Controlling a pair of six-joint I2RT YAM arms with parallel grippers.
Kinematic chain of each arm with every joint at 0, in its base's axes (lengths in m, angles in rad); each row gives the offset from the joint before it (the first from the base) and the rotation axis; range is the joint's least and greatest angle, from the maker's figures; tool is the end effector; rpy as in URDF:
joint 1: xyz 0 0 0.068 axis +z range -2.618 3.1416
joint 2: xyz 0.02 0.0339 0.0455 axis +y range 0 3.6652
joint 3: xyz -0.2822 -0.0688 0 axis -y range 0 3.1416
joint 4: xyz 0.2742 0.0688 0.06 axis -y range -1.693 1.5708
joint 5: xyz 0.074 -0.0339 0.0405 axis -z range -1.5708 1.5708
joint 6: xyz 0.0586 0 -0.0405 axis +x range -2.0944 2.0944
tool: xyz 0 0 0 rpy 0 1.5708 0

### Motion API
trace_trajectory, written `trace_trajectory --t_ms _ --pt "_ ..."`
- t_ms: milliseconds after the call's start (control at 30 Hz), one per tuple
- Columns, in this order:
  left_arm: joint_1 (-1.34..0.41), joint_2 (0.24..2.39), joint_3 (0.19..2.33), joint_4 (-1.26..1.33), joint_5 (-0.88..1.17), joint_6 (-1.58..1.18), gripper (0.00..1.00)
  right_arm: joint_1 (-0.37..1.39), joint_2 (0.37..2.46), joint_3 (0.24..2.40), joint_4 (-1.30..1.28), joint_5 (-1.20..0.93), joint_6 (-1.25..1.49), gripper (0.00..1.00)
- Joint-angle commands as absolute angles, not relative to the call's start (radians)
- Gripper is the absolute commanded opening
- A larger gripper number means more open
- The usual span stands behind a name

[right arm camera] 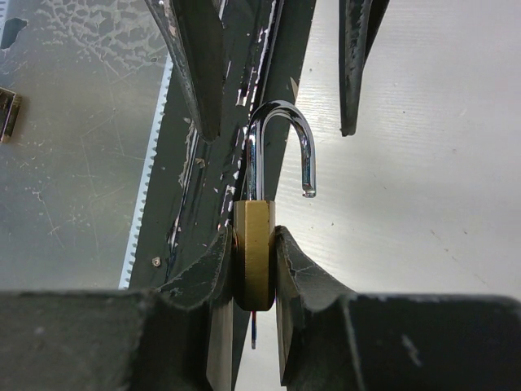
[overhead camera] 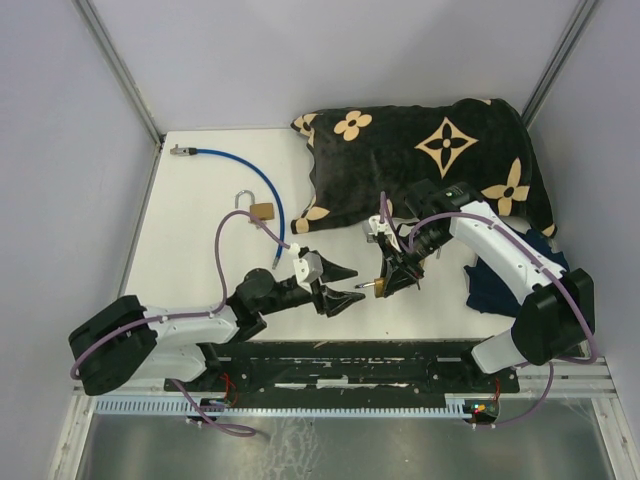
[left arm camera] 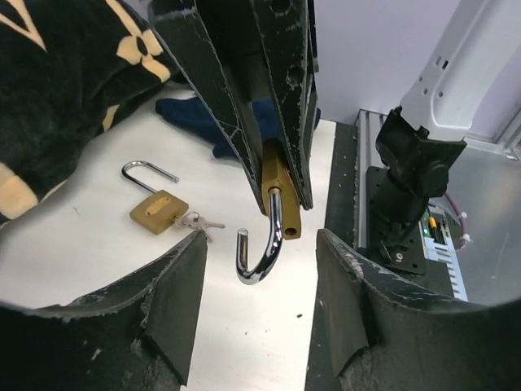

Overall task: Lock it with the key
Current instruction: Pick up the lock from the center of the board.

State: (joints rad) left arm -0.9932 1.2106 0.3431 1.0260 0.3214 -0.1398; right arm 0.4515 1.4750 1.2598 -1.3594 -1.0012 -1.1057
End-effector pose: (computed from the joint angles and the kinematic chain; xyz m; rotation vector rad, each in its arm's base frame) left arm 0.1328 -0.2377 0.2277 0.8795 1.2463 -1.1479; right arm 0.2244 0.1636 0.2889 -1.7656 1.7935 1.3054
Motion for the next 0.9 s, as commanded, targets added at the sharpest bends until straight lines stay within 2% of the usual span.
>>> trace_trajectory --t_ms 0,467,667,767,867 --pt "-0.99 1.22 0.369 1.059 0.384 -0.115 0.62 0.457 1.477 1.306 -1.371 -1.069 -1.117 0.02" --pt "-0.979 1.285 0.372 1.054 0.374 -0.101 0.35 0.462 1.495 1.31 -1.371 -1.069 -1.115 0.02" --pt "-0.977 1.302 0.386 1.08 0.394 -0.125 0.32 0.472 1.507 1.314 -1.371 -1.06 -1.115 0.02" --pt "-0.978 1.314 0.396 1.078 0.422 -0.137 0.23 0.473 1.507 1.314 -1.371 -1.057 -1.113 0.02" --pt "-0.975 1.321 0.395 1.076 0.447 -0.158 0.07 0.473 1.5 1.315 -1.361 -1.051 -1.105 0.02"
